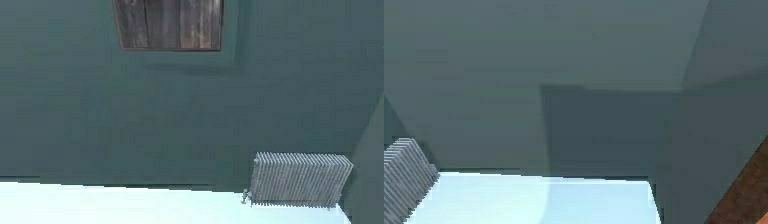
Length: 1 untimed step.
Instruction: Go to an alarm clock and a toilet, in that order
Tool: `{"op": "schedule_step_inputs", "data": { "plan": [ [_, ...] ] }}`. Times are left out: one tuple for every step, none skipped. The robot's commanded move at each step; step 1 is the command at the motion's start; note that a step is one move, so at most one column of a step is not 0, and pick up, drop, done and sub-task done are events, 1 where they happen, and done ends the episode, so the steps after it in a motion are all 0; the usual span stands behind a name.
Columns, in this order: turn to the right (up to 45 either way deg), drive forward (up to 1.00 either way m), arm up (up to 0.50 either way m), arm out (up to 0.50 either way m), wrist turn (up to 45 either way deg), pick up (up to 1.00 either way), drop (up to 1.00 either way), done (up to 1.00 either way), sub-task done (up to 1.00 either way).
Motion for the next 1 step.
{"op": "schedule_step_inputs", "data": {
  "plan": [
    [3.0,0.0,0.0,0.0,0.0,0.0,0.0,0.0,0.0]
  ]
}}
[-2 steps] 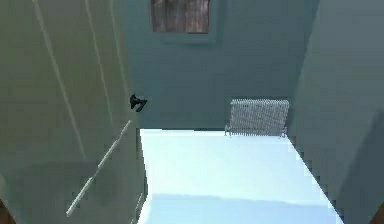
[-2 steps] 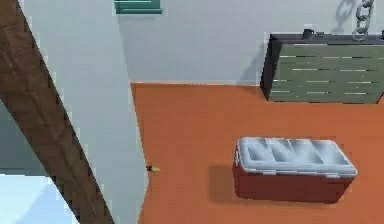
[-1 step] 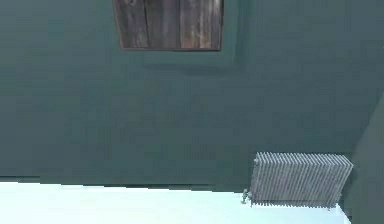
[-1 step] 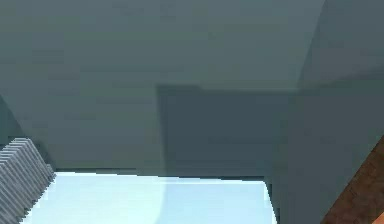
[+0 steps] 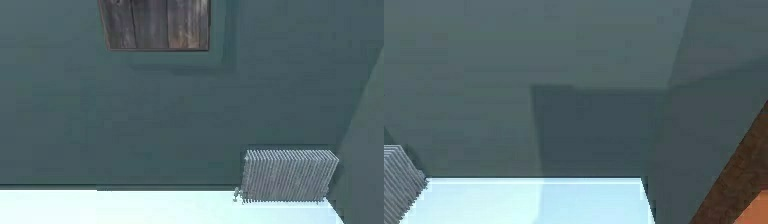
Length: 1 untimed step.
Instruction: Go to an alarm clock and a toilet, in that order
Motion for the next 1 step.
{"op": "schedule_step_inputs", "data": {
  "plan": [
    [0.0,0.45,0.0,0.0,0.0,0.0,0.0,0.0,0.0]
  ]
}}
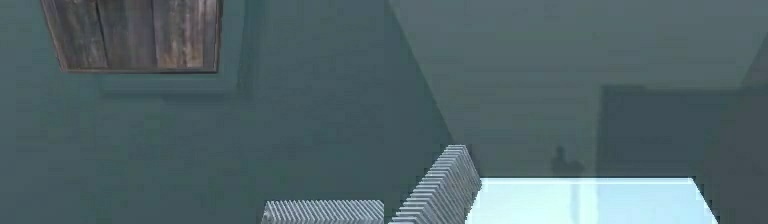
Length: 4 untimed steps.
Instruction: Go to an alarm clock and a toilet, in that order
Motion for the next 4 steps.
{"op": "schedule_step_inputs", "data": {
  "plan": [
    [-30.0,0.0,0.0,0.0,0.0,0.0,0.0,0.0,0.0],
    [0.0,0.45,0.0,0.0,0.0,0.0,0.0,0.0,0.0],
    [-45.0,0.0,0.0,0.0,0.0,0.0,0.0,0.0,0.0],
    [-12.0,0.0,0.0,0.0,0.0,0.0,0.0,0.0,0.0]
  ]
}}
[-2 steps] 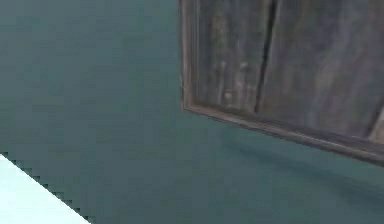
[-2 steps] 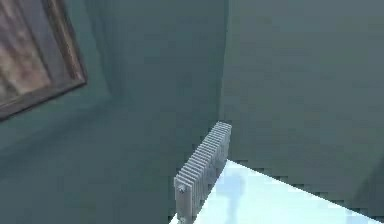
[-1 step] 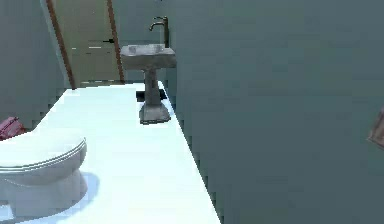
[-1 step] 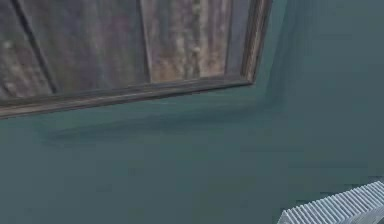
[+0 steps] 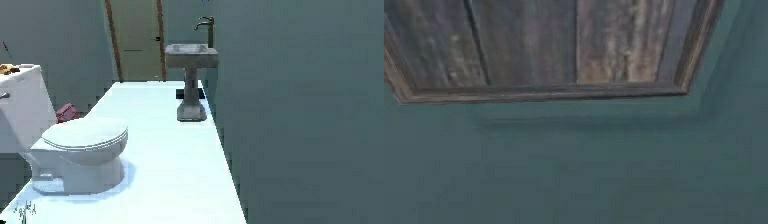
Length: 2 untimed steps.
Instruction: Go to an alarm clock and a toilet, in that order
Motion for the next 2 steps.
{"op": "schedule_step_inputs", "data": {
  "plan": [
    [0.0,0.45,0.0,0.0,0.0,0.0,0.0,0.0,0.0],
    [-45.0,0.0,0.0,0.0,0.0,0.0,0.0,0.0,0.0]
  ]
}}
